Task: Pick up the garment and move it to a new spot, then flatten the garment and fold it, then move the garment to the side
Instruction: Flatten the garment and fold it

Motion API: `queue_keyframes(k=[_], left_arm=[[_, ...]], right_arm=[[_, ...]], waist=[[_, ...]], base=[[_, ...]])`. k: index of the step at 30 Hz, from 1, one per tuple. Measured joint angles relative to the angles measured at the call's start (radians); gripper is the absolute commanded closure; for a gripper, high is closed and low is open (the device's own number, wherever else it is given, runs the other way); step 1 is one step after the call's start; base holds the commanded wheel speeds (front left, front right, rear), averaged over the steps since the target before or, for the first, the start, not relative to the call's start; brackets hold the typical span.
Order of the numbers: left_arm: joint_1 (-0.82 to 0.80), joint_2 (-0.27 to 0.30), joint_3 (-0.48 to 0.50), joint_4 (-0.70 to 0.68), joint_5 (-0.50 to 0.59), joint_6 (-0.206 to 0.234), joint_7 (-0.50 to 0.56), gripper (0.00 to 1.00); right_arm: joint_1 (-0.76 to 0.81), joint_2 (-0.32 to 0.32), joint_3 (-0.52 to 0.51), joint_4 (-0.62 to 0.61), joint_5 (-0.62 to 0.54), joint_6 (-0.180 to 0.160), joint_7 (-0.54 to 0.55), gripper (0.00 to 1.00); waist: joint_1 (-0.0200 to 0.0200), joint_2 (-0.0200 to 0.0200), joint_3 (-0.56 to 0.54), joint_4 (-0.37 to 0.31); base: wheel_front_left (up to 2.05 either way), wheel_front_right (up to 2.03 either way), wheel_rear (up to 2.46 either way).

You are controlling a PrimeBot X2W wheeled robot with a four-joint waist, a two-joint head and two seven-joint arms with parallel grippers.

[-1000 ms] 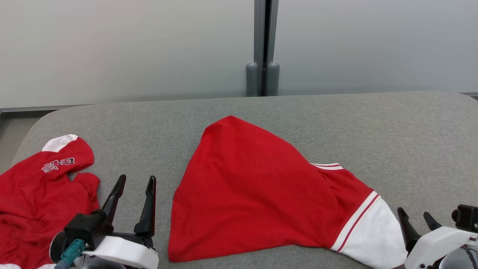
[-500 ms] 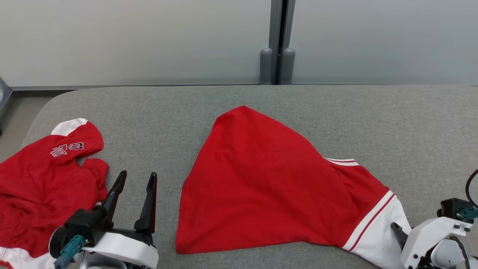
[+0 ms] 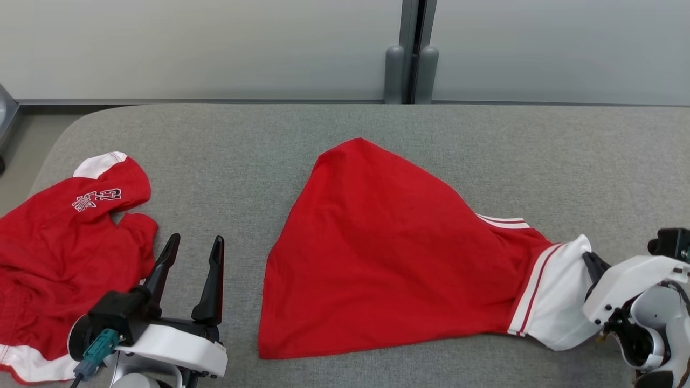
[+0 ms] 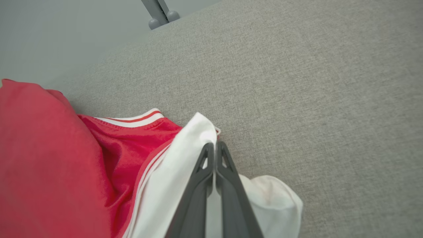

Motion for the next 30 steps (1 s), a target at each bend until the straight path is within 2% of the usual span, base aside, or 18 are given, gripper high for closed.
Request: queue_keyframes(k=[2,3,4,5,9,14,18,24,30], left_arm=[[-0.008,0.000,-0.001,0.001,0.000,-0.003,-0.002,0.00],[-0.010,-0.001,-0.004,0.004,0.000,-0.003,-0.002,0.00],[-0.012,-0.002,-0.006,0.007,0.000,-0.005,-0.003,0.00],[-0.015,-0.004,-0.009,0.009,0.000,-0.007,-0.003,0.00],[-0.021,-0.005,-0.013,0.021,0.000,-0.008,-0.003,0.00],[-0.015,-0.004,-0.001,0.024,-0.002,-0.004,-0.005,0.00],[0.014,-0.001,0.019,0.021,-0.009,0.005,-0.010,0.00],[0.050,0.002,0.067,0.004,-0.007,0.020,-0.016,0.00],[0.083,-0.027,0.133,-0.033,0.026,0.027,-0.018,0.00]], right_arm=[[-0.032,-0.008,0.000,0.038,0.001,0.000,-0.007,1.00],[-0.047,-0.013,-0.002,0.063,0.001,0.000,-0.008,0.74],[-0.058,-0.017,-0.003,0.087,-0.003,0.000,-0.014,0.13],[-0.068,-0.018,-0.004,0.109,-0.008,0.000,-0.023,0.00],[-0.089,-0.020,-0.015,0.169,-0.014,0.000,-0.070,0.00],[-0.072,-0.022,-0.015,0.161,-0.024,0.000,-0.173,0.00],[-0.033,-0.010,-0.009,0.072,-0.035,0.000,-0.287,0.00],[0.067,0.005,0.073,-0.126,-0.045,0.000,-0.381,0.00],[0.159,0.002,0.116,-0.290,-0.052,0.000,-0.481,0.00]], waist=[[0.0000,0.0000,0.009,0.000],[0.0000,0.0000,0.013,0.000],[0.0000,0.0000,0.015,0.001],[0.0000,0.0000,0.016,0.002],[0.0000,0.0000,0.009,0.004],[0.0000,0.0000,-0.023,-0.004],[0.0000,0.0000,-0.056,-0.021],[0.0000,0.0000,-0.106,-0.066],[0.0000,0.0000,-0.140,-0.108]], base=[[0.00,0.00,0.00],[0.00,0.00,0.00],[0.00,0.00,0.00],[0.00,0.00,0.00],[0.00,0.00,0.00],[0.00,0.00,0.00],[0.00,0.00,0.00],[0.00,0.00,0.00],[0.00,0.00,0.00]])
